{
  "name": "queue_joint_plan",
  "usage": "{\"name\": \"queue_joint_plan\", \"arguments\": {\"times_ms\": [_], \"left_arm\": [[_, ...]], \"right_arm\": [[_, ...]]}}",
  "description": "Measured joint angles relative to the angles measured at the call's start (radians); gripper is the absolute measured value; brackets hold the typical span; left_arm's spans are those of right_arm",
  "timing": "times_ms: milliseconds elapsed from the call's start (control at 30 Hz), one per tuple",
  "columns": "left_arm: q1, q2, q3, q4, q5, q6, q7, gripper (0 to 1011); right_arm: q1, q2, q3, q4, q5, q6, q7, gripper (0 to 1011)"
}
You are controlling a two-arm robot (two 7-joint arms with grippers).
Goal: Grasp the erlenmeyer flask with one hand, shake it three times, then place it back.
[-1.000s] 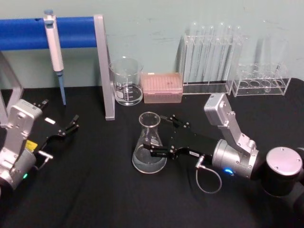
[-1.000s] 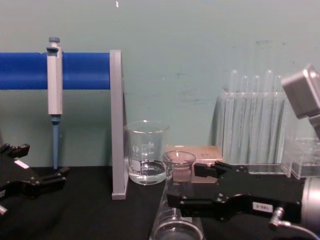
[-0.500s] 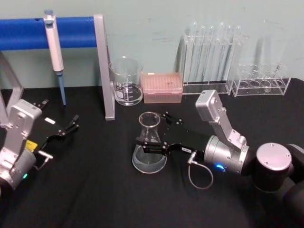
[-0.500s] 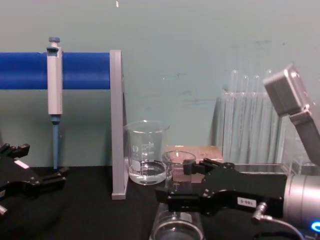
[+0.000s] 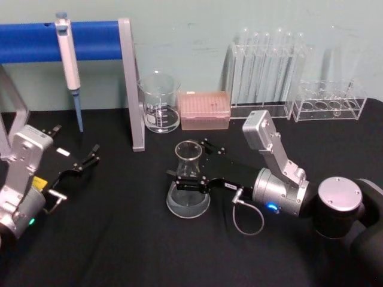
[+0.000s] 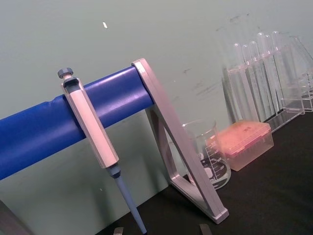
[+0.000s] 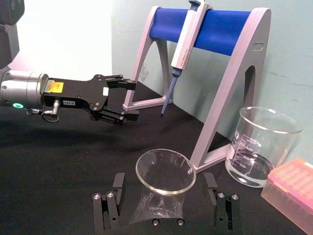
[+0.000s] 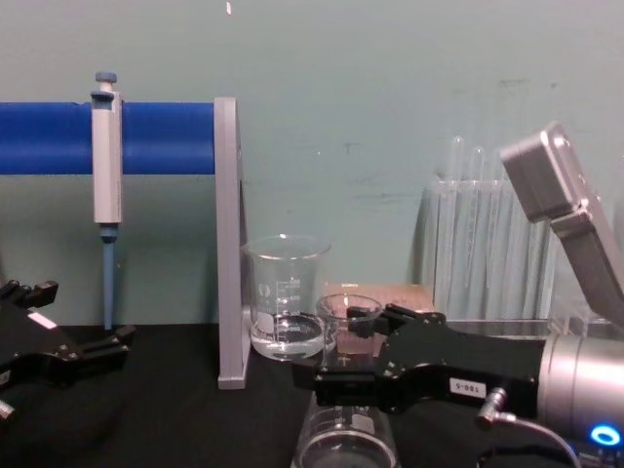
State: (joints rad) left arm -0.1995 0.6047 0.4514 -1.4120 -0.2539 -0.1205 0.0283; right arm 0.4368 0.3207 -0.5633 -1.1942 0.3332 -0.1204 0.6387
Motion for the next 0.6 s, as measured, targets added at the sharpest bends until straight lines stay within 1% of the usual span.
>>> {"name": "queue_joint_plan", "arguments": {"times_ms": [600], "left_arm": [[0.0, 0.0, 0.0, 0.0, 0.0, 0.0, 0.0, 1001]], "right_arm": [[0.007, -0.008, -0.002, 0.014, 0.006, 0.003, 0.003, 1000]]}}
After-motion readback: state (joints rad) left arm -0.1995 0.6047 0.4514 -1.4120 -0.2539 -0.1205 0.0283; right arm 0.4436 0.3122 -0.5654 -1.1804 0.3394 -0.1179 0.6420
